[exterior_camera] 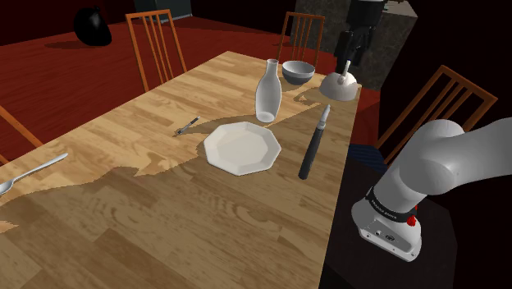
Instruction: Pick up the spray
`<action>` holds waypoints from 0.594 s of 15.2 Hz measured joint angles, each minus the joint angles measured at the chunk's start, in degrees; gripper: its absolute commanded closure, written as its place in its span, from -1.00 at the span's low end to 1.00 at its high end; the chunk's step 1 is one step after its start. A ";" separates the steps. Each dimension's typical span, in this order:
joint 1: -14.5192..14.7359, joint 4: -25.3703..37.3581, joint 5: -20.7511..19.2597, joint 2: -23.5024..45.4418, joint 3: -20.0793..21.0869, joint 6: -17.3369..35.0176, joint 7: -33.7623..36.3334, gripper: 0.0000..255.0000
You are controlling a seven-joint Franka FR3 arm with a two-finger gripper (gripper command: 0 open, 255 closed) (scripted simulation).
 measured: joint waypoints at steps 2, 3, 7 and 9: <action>-0.50 -0.85 0.77 -0.21 0.20 -0.05 1.52 -1.00; -1.25 -1.88 2.05 -0.02 0.54 0.16 4.11 -1.00; -5.03 -7.75 8.75 0.30 1.85 1.73 16.97 -1.00; -6.68 -11.05 13.00 0.35 3.08 3.09 24.06 -1.00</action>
